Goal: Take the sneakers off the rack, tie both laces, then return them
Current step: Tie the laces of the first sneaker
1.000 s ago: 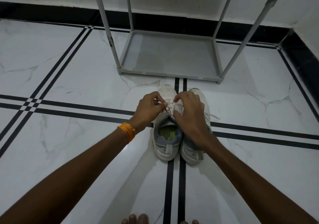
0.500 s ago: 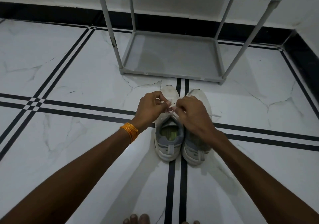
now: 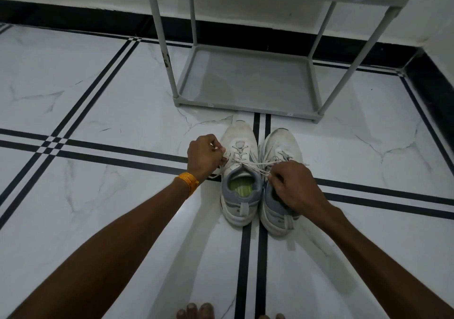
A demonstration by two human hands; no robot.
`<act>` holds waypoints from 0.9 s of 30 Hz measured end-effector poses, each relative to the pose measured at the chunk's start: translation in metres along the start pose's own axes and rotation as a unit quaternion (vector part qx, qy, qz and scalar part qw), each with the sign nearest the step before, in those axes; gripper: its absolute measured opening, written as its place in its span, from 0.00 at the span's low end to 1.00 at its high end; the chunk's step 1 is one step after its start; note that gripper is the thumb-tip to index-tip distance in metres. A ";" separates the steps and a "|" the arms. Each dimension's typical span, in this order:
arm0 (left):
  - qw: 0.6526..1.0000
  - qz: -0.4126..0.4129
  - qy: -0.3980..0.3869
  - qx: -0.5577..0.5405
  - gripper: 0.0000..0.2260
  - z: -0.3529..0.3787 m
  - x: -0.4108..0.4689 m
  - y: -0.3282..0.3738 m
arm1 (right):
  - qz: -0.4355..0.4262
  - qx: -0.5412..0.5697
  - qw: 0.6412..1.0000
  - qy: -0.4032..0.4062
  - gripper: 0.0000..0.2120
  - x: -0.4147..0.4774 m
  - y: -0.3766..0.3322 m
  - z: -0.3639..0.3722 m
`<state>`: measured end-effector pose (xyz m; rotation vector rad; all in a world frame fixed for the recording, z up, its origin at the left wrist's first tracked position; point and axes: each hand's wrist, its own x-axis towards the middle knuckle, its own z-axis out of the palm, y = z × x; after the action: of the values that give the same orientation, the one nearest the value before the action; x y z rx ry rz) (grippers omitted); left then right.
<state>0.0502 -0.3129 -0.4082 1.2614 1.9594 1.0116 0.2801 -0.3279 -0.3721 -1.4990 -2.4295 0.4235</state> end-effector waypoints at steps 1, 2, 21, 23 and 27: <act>1.000 0.001 0.005 0.009 0.09 0.001 0.000 -0.001 | -0.002 0.000 1.000 0.001 0.11 -0.001 0.000 0.000; 1.000 0.001 0.007 0.016 0.10 0.001 -0.001 0.000 | -0.003 0.000 1.000 0.002 0.12 -0.001 -0.001 0.001; 0.980 0.143 -0.096 0.102 0.06 -0.026 -0.009 0.006 | 0.146 0.084 0.985 0.035 0.13 0.011 -0.008 -0.003; 0.954 0.204 -0.106 0.192 0.06 -0.027 -0.009 0.006 | 0.143 0.048 0.988 0.024 0.13 0.010 -0.009 -0.003; 0.907 0.279 -0.079 0.306 0.07 -0.021 -0.012 -0.002 | 0.150 0.021 0.988 0.039 0.15 0.011 -0.012 -0.002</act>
<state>0.0370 -0.3300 -0.3973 2.2681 1.8862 0.4921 0.2669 -0.3231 -0.3649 -1.8327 -2.1276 0.4621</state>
